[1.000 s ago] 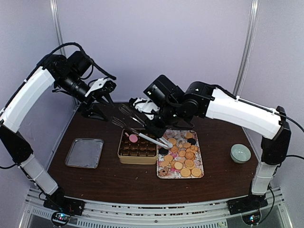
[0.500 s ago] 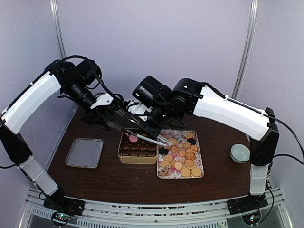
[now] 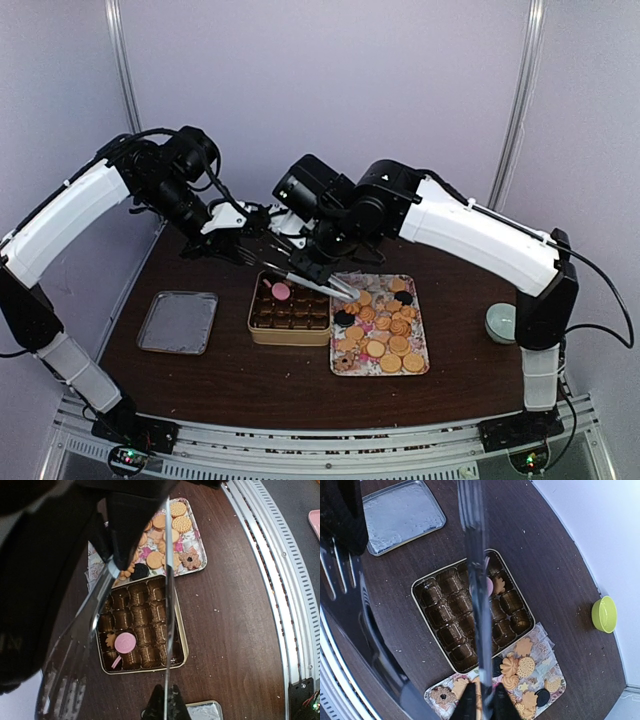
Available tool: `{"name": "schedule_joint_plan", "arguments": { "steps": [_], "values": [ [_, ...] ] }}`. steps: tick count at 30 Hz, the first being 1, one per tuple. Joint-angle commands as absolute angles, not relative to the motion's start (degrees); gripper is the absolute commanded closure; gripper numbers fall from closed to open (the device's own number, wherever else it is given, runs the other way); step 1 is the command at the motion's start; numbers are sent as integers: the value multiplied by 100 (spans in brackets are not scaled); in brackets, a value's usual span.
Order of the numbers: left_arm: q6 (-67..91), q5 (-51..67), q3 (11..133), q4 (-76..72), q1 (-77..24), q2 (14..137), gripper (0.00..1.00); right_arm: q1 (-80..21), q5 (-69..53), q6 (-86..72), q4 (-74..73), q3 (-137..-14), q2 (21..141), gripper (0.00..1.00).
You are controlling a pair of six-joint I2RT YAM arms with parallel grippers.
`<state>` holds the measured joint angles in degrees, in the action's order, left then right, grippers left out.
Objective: Pack the cookies
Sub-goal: Pass from the right arm to the left
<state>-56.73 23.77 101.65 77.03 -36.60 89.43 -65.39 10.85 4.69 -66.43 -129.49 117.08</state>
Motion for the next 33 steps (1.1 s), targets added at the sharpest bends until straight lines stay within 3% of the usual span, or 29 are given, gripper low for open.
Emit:
{"name": "schedule_joint_plan", "arguments": {
  "steps": [1,6,8,11,15,20,26,33],
  "values": [
    [-5170,2305,9974,6902,-3664,8740,100,-6588,1381,317,-6223,-13060,11581,69],
    [-4343,2491,10323,6751,-3652,8867,100,-6241,1292,-146,-4795,-11821,10416,25],
    [-3920,2843,10905,6922,-3604,9065,100,-5987,958,-432,-3608,-10753,9547,13],
    [-3149,3992,11326,6768,-3240,9193,100,-5620,467,-945,-1459,-9011,8171,4],
    [-1230,5788,10508,4534,-2457,8802,100,-5235,93,-1497,410,-7327,7022,0],
    [837,6355,10288,3209,-2317,8872,100,-4862,-324,-2124,1277,-6589,6690,0],
    [3653,6540,9138,-20,-2318,8506,100,-4746,-923,-3060,3198,-6007,7181,0],
    [4561,6669,8638,-918,-2412,8328,100,-4780,-1312,-3577,4480,-6544,8291,0]
  ]
}}
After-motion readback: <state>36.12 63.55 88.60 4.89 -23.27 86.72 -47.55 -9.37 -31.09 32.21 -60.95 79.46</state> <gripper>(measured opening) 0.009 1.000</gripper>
